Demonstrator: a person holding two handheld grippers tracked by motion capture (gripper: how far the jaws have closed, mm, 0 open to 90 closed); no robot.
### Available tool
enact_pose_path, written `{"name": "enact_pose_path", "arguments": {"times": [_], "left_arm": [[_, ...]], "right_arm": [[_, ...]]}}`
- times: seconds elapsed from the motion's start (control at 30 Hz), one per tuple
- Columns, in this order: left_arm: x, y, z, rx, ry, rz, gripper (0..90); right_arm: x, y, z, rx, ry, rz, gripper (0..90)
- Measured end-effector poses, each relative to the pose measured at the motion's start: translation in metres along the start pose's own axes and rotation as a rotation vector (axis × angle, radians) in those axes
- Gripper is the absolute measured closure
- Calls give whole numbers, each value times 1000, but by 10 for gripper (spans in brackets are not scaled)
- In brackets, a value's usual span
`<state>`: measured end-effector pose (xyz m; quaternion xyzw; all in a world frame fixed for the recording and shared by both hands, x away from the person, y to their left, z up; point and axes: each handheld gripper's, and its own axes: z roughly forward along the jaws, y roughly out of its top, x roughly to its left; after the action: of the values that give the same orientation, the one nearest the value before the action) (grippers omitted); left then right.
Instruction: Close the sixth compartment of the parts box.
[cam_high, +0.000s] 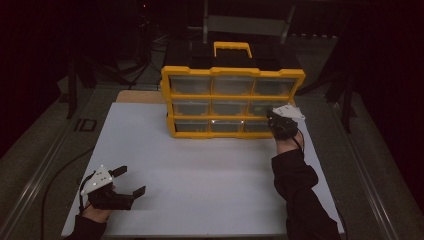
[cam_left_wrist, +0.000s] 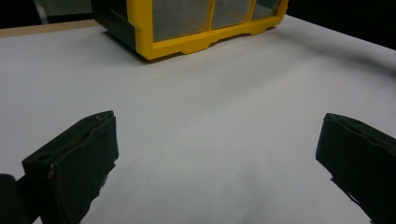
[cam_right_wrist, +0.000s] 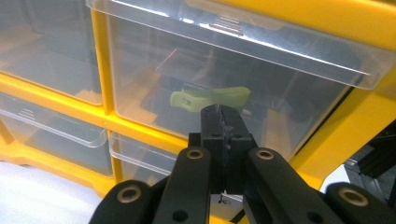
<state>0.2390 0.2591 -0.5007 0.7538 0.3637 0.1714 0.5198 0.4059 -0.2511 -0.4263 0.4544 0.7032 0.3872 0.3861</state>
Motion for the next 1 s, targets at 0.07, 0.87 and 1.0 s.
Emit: {"name": "enact_pose_path", "arguments": {"times": [0.07, 0.87, 1.0], "left_arm": [[0, 0, 0, 1, 0, 0, 0], [-1, 0, 1, 2, -3, -1, 0], [-1, 0, 1, 1, -3, -1, 0]], "right_arm": [[0, 0, 0, 0, 3, 1, 900], [1, 6, -10, 35, 29, 94, 821], [5, 9, -13, 43, 29, 99, 724]]}}
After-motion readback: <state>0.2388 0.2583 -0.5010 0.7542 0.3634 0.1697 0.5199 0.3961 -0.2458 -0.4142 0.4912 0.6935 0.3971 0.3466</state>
